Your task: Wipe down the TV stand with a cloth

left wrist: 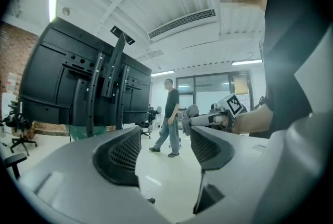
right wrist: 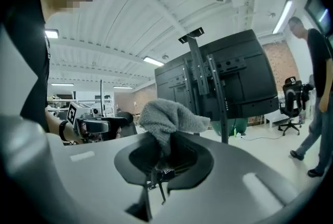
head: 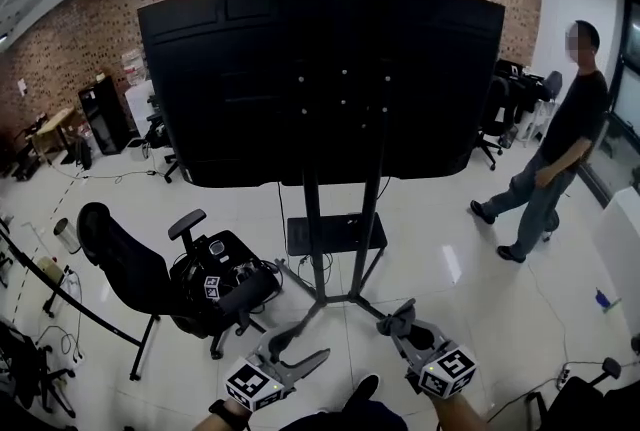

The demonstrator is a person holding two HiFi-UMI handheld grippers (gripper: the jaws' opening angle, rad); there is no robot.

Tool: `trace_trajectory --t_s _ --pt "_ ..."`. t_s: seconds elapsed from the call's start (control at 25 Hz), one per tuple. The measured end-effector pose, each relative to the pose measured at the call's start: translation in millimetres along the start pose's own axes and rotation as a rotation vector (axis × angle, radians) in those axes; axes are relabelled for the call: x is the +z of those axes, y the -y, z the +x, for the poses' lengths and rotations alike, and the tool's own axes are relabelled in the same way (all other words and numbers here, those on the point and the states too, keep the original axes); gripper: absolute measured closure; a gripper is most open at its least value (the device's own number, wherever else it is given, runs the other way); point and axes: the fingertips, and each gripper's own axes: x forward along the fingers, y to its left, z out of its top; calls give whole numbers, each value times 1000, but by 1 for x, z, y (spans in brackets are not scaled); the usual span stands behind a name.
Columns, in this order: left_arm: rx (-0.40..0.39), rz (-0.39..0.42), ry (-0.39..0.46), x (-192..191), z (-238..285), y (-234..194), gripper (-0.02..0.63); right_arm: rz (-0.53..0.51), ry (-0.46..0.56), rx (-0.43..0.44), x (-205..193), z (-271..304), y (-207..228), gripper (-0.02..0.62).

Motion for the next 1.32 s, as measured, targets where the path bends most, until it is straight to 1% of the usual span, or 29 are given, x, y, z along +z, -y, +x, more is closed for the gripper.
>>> trace_trajectory --t_s 0.08,0.16,0.36,0.52,0.64,0.76,0.92,1.12,1.32 --pt "-15 -3 6 4 -9 15 284 21 5 -13 0 -17 -10 564" --pt "-13 -7 20 7 -16 25 284 31 11 -18 2 -30 -18 565" --pt "18 -34 51 16 -26 35 284 -10 36 -9 16 -45 -27 566" --pt "46 -35 78 27 -24 42 284 -37 73 30 34 -50 -35 566" --pt "52 -43 90 38 -17 50 284 -44 85 64 43 -61 -39 566" --pt "51 -22 93 40 -11 55 284 -53 94 87 48 -70 -37 566" --pt "74 -9 90 43 -10 59 284 -77 91 116 46 -71 -38 566" --pt "90 -11 84 39 -10 64 284 -66 102 160 47 -72 -44 566" --pt "91 -1 98 50 -5 70 284 -77 92 181 44 -77 -45 566"
